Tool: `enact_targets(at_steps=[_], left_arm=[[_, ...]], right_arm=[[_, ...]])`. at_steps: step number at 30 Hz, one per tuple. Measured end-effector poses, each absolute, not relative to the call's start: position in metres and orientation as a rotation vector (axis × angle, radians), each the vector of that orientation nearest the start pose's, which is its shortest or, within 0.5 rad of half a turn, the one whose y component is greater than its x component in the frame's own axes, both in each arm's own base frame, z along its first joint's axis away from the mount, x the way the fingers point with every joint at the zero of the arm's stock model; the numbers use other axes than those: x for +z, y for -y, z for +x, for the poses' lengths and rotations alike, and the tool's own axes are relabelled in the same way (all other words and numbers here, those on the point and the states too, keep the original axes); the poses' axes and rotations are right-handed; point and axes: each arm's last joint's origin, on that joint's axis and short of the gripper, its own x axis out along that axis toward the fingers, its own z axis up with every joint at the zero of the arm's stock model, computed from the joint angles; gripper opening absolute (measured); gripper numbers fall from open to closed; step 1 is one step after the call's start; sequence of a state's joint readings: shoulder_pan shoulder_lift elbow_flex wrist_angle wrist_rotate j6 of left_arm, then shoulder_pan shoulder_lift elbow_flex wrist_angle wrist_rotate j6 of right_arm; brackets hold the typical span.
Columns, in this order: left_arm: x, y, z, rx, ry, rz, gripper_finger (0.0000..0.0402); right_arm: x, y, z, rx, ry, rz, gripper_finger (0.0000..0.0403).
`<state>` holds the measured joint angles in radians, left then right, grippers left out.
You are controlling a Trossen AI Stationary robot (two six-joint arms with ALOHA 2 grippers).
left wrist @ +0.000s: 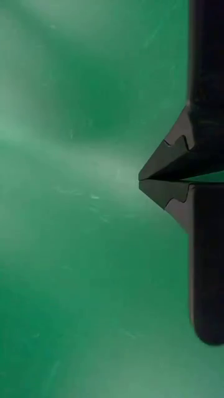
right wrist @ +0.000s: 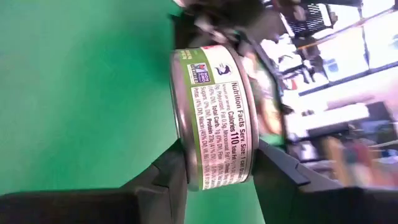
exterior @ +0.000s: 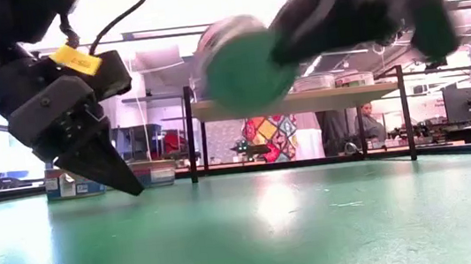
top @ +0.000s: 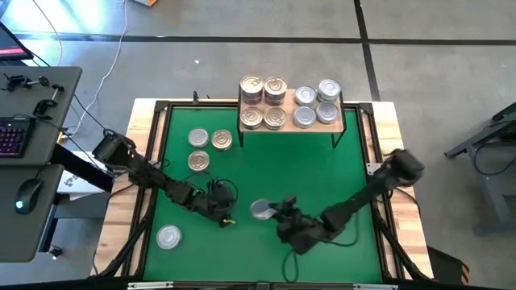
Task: Stack canned seafood by type on shelf
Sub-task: Stack the green tuna can on top of the top left green tuna can on the shelf
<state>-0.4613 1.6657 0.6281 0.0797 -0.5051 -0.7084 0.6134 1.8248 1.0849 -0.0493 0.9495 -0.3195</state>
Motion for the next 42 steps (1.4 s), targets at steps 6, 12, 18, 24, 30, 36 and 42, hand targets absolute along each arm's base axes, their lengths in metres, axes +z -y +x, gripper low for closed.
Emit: enact_targets(at_steps=[6,12,18,24,30,36,42], left_arm=[[0.111,0.115,0.25,0.375,-0.723,-0.191,0.0],[0.114,0.116,0.253,0.377,-0.675,-0.187,0.0],[0.115,0.116,0.253,0.383,-0.663,-0.181,0.0],[0.115,0.116,0.253,0.387,-0.662,-0.176,0.0],[0.115,0.116,0.253,0.384,-0.663,-0.159,0.0],[0.115,0.116,0.253,0.384,-0.663,-0.159,0.0],[0.115,0.116,0.253,0.383,-0.663,-0.159,0.0]], right_arm=[[0.261,-0.148,0.276,-0.427,-0.634,-0.917,0.0127],[0.334,-0.052,0.263,-0.697,-0.758,-0.947,0.0127],[0.357,0.048,0.263,-0.738,-0.955,-0.926,0.0127],[0.353,0.112,0.254,-0.75,-1.035,-0.835,0.0127],[0.331,0.145,0.259,-0.743,-1.138,-0.786,0.0127],[0.311,0.163,0.266,-0.743,-1.221,-0.76,0.0127],[0.308,0.165,0.269,-0.746,-1.229,-0.76,0.0127]])
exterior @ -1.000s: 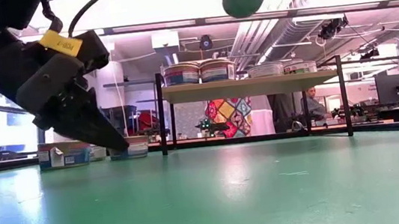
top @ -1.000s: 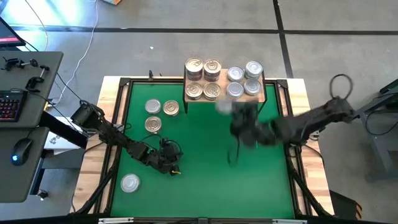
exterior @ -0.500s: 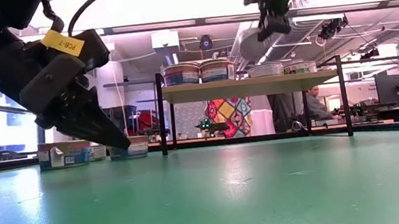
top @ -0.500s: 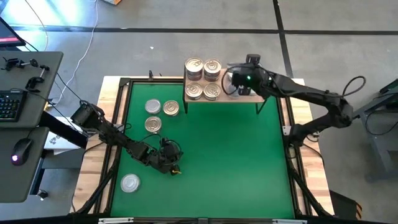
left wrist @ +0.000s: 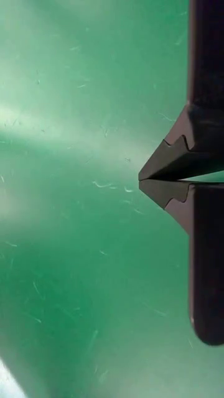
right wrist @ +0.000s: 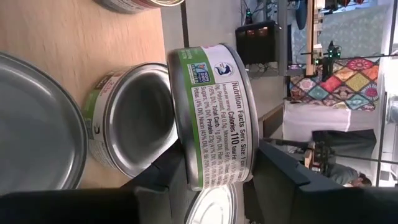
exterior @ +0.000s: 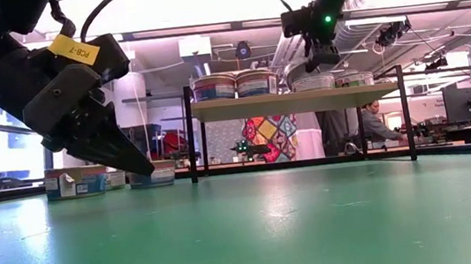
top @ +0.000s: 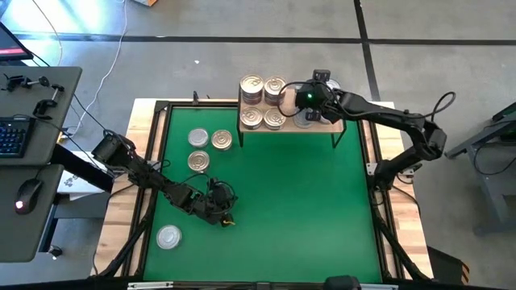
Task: Stack canned seafood by type on shelf
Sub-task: Stack the green tuna can on top of the top left green tuna can on the shelf, then stack the blue pink tuna can on top of the bottom left blue pink tuna can on the shelf
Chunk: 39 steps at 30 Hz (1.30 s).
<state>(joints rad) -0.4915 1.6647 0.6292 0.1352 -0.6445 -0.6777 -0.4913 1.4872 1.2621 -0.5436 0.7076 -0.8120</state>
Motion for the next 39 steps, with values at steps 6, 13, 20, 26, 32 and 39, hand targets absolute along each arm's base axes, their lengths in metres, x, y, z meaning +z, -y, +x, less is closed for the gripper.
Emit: enact_targets(at_steps=[6,13,20,26,32,39], left_arm=[[0.115,0.116,0.253,0.383,-0.663,-0.159,0.0],[0.115,0.116,0.253,0.384,-0.664,-0.158,0.0],[0.115,0.116,0.253,0.383,-0.664,-0.159,0.0],[0.115,0.116,0.253,0.384,-0.664,-0.159,0.0],[0.115,0.116,0.253,0.384,-0.664,-0.16,0.0],[0.115,0.116,0.253,0.384,-0.663,-0.162,0.0]], right_arm=[[0.307,0.165,0.268,-0.738,-1.238,-0.757,0.016],[0.302,0.161,0.267,-0.695,-1.281,-0.745,0.0211],[0.303,0.158,0.263,-0.684,-1.316,-0.751,0.0211],[0.312,0.149,0.257,-0.703,-1.3,-0.771,0.0212],[0.327,0.135,0.249,-0.733,-1.258,-0.783,0.0212],[0.339,0.089,0.234,-0.624,-1.127,-0.602,0.0213]])
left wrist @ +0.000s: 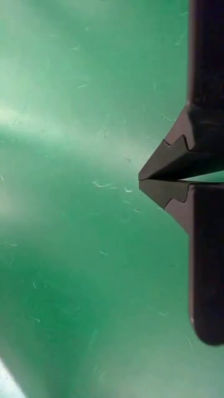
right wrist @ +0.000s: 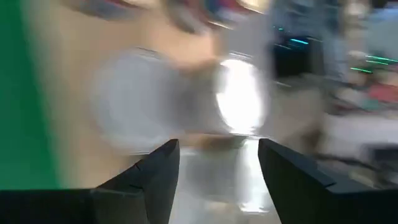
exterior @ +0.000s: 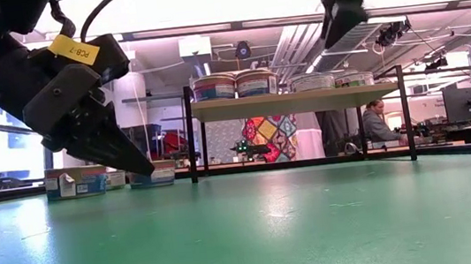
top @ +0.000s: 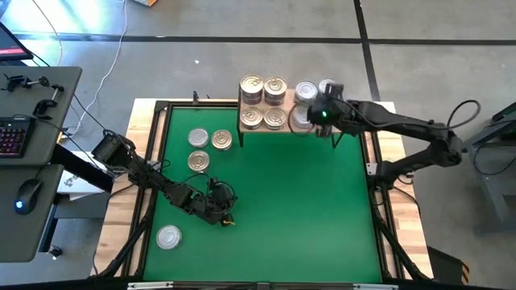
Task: Stack canned seafood by type on shelf
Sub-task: Stack the blue pink tuna can on top of the bottom left blue pink tuna can on the shelf
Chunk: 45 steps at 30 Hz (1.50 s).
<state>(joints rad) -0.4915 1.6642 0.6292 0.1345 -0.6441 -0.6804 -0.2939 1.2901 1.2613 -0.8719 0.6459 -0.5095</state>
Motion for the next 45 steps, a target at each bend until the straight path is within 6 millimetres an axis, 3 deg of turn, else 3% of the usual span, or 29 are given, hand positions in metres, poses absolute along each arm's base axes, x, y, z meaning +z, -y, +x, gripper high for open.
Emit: enact_targets(at_steps=[4,8,12,16,22,25,28,32,35,39,45], left_arm=[[0.116,0.116,0.254,0.379,-0.647,-0.174,0.0],[0.118,0.117,0.256,0.372,-0.625,-0.187,0.0],[0.118,0.118,0.256,0.373,-0.619,-0.189,0.0],[0.118,0.121,0.255,0.326,-0.645,-0.195,0.0],[0.127,0.144,0.255,0.087,-0.847,-0.183,0.0],[0.141,0.152,0.249,0.161,-1.022,-0.137,0.0],[0.162,0.15,0.24,0.375,-1.163,-0.063,0.0],[0.195,0.13,0.227,0.774,-1.172,0.04,0.0],[0.207,0.108,0.221,0.947,-1.195,0.041,0.0],[0.202,0.072,0.22,1.02,-1.238,-0.023,0.0],[0.174,0.013,0.205,1.118,-1.344,-0.1,0.0]], right_arm=[[0.338,0.049,0.231,-0.391,-1.052,-0.394,0.0212],[0.327,0.001,0.238,-0.275,-0.98,-0.371,0.0203],[0.291,-0.046,0.244,-0.136,-0.875,-0.371,0.0193],[0.243,-0.082,0.241,-0.052,-0.729,-0.254,0.0188],[0.18,-0.116,0.224,0.026,-0.417,-0.023,0.0188],[0.159,-0.122,0.216,-0.018,-0.269,0.034,0.0188],[0.143,-0.126,0.214,-0.083,-0.204,0.048,0.0188],[0.127,-0.132,0.223,-0.129,-0.219,0.028,0.0187],[0.119,-0.139,0.234,-0.133,-0.241,0.003,0.0187],[0.115,-0.148,0.249,-0.126,-0.247,-0.038,0.0187],[0.12,-0.158,0.265,-0.081,-0.239,-0.098,0.0187]])
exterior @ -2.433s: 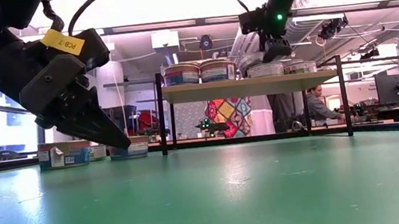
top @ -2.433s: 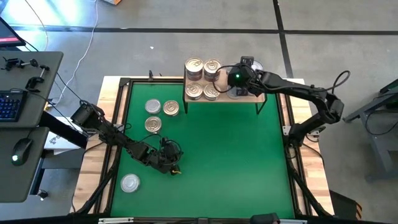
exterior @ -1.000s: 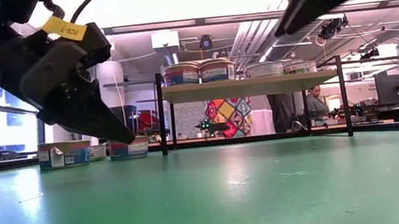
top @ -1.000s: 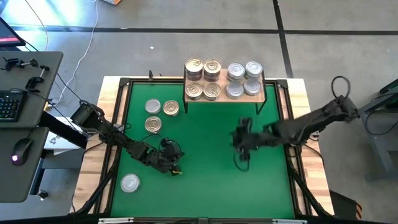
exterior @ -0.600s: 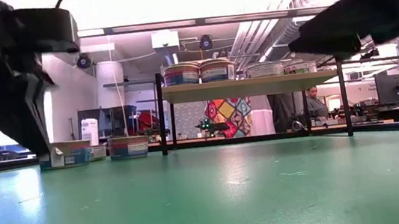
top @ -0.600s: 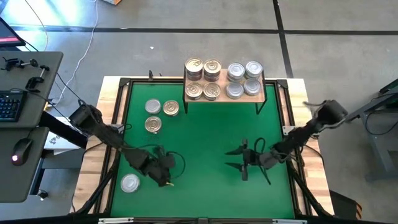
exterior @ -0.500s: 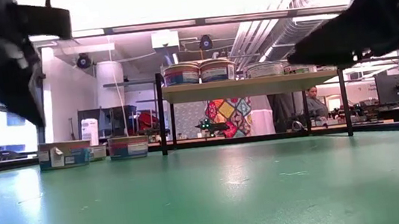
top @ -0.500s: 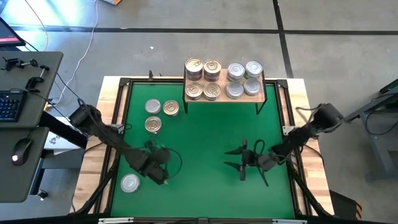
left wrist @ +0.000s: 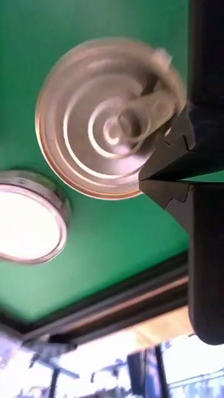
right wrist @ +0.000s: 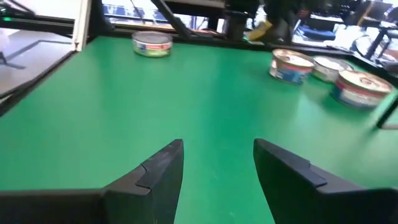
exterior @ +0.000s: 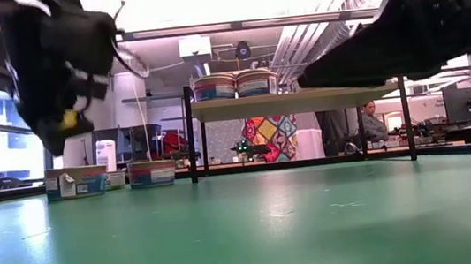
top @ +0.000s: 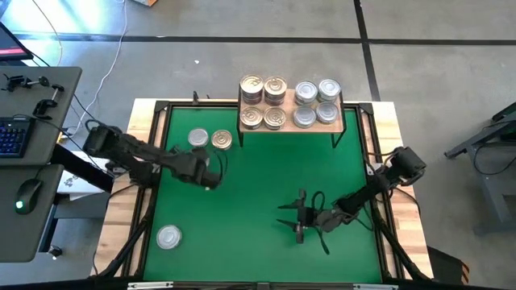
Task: Stack canned seafood by type on shelf
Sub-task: Stack the blue pink tuna can on top of the bottom left blue pink tuna can on the shelf
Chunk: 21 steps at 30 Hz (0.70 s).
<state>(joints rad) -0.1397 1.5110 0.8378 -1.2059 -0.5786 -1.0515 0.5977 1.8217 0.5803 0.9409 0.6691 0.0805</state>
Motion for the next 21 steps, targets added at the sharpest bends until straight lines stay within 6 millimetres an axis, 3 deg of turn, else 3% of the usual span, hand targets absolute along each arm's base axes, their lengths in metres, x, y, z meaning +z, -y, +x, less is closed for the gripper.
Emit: enact_targets(at_steps=[5,9,13,17,21], left_arm=[[0.152,-0.009,0.204,1.044,-1.358,-0.124,0.0],[0.148,-0.008,0.218,0.958,-1.261,-0.121,0.0],[0.149,0.006,0.236,0.809,-1.129,-0.202,0.0],[0.154,0.033,0.262,0.496,-0.961,-0.315,0.0],[0.158,0.064,0.284,0.197,-0.773,-0.311,0.0]], right_arm=[[0.124,-0.161,0.27,-0.062,-0.235,-0.111,0.0187],[0.124,-0.16,0.271,-0.065,-0.237,-0.105,0.0187],[0.124,-0.158,0.272,-0.067,-0.242,-0.099,0.0187],[0.124,-0.158,0.272,-0.065,-0.242,-0.098,0.0187],[0.124,-0.158,0.272,-0.064,-0.242,-0.098,0.0187]])
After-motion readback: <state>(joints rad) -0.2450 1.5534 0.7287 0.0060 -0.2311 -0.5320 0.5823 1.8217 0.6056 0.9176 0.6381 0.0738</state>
